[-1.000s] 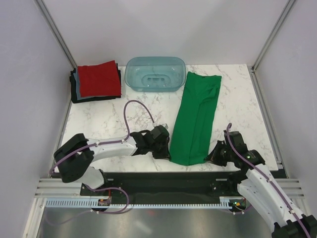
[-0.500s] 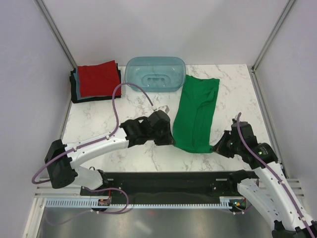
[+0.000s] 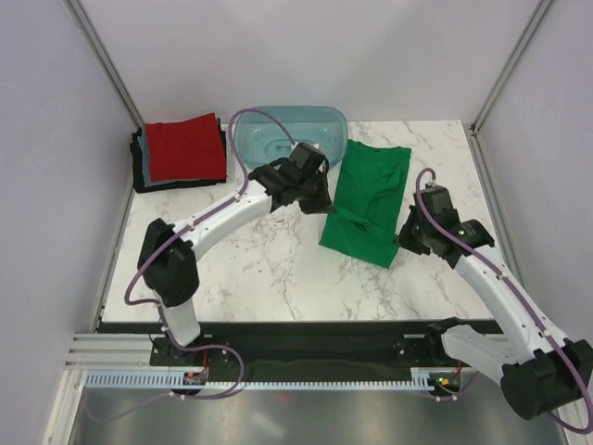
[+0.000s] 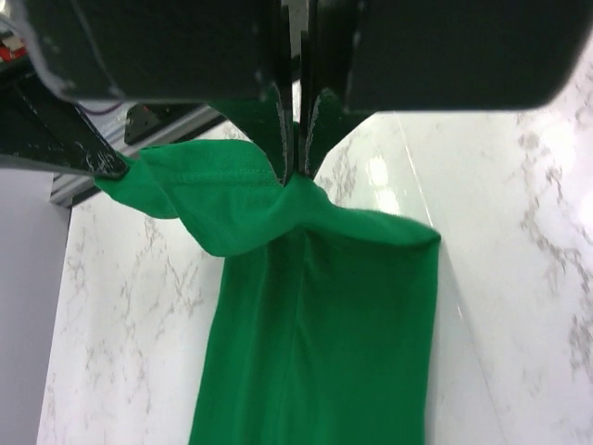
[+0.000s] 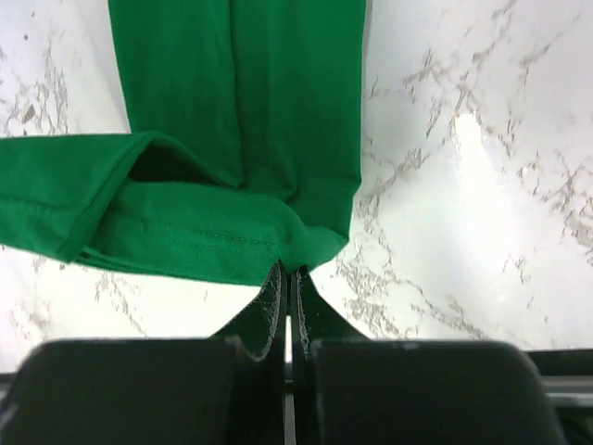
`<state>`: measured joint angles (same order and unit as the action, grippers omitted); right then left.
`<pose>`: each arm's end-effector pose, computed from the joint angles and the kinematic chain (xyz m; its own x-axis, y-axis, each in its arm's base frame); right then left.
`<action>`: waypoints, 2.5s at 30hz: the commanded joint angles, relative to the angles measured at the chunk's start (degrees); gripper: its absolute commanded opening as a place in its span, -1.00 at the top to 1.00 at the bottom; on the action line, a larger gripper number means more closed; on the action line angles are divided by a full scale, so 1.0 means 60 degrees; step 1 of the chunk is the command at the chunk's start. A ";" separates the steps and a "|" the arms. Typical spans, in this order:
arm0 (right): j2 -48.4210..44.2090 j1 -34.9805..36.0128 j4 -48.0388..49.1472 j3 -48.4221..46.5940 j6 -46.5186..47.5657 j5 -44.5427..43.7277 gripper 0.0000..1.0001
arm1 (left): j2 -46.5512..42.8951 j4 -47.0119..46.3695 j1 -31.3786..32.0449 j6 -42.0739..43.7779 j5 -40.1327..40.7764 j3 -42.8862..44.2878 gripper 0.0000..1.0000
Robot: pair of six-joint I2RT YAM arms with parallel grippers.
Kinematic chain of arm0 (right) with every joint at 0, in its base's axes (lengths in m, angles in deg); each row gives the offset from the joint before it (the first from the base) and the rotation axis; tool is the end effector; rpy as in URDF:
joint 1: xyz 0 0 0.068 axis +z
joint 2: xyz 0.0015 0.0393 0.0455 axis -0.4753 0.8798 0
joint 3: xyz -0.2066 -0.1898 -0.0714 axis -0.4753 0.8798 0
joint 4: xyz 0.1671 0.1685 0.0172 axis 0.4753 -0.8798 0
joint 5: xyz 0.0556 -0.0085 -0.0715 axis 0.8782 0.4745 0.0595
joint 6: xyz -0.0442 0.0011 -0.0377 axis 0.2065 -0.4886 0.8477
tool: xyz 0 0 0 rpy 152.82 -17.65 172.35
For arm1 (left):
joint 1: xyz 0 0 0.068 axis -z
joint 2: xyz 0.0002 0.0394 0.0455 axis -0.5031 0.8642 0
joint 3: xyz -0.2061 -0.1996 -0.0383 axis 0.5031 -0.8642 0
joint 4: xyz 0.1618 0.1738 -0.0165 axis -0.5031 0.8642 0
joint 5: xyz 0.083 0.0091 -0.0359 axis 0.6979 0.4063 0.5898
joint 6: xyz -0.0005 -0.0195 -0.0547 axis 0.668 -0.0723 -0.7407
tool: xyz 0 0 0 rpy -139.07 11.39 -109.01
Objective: Fold and stack the t-shirts
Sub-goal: Fold the tshirt
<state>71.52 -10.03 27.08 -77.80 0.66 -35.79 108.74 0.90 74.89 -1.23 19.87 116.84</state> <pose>0.1519 0.0474 0.2982 -0.7562 0.4338 -0.4899 0.2863 0.8925 0.3484 0.2682 -0.2689 0.3212 -0.8850 -0.1261 -0.4482 0.1445 0.8407 -0.5218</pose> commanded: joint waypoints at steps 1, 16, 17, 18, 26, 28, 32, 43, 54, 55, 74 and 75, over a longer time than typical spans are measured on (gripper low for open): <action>0.0707 -0.0273 0.0931 -0.0622 0.0430 -0.0723 1.00 | 0.0874 0.0248 -0.0459 0.0876 -0.0889 0.1179 0.95; 0.4048 -0.1681 0.2748 -0.1252 0.1119 0.0215 1.00 | 0.3690 0.0645 -0.1324 0.1273 -0.1828 0.3438 0.92; 0.4196 -0.1710 0.2807 -0.1282 0.1163 0.0214 1.00 | 0.3792 0.0645 -0.1397 0.1258 -0.1843 0.3570 0.92; 0.4357 -0.1725 0.2866 -0.1325 0.1178 0.0214 1.00 | 0.3996 0.0645 -0.1427 0.1273 -0.1887 0.3643 0.91; 0.6188 -0.2033 0.3277 -0.2057 0.1163 0.0434 1.00 | 0.5125 0.0820 -0.1895 0.1229 -0.2414 0.4534 0.74; 0.6730 -0.2120 0.3234 -0.2698 0.1251 0.0478 0.83 | 0.5635 0.1111 -0.2216 0.1200 -0.2880 0.5004 0.45; 0.7346 -0.2369 0.2386 -0.4369 0.1368 0.0435 -0.65 | 0.6035 0.2254 -0.2628 0.1447 -0.3396 0.7332 0.15; 0.4258 -0.1886 0.2412 -0.2356 0.1456 0.1209 -0.82 | 0.2360 0.1701 -0.2483 0.1713 -0.2356 0.2716 0.05; 0.2570 -0.1901 0.4182 0.2451 0.1252 0.2997 -0.64 | 0.0527 -0.1654 -0.1911 0.1024 -0.2884 -0.2565 0.01; 0.2629 -0.1915 0.4316 0.2555 0.1237 0.3099 -0.63 | 0.0498 -0.1829 -0.1853 0.0980 -0.2869 -0.2813 0.01; 0.3978 -0.2223 0.5474 0.3171 0.1661 0.2880 0.48 | 0.1156 -0.3441 -0.1413 0.0599 -0.2853 -0.3431 0.10; 0.4007 -0.2223 0.5489 0.3171 0.1691 0.2880 0.59 | 0.1171 -0.3587 -0.1384 0.0599 -0.2912 -0.3475 0.07</action>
<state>94.25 -23.34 59.52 -60.33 9.41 -17.26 115.03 -15.73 65.75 3.95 3.83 96.01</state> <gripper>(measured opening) 0.256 0.456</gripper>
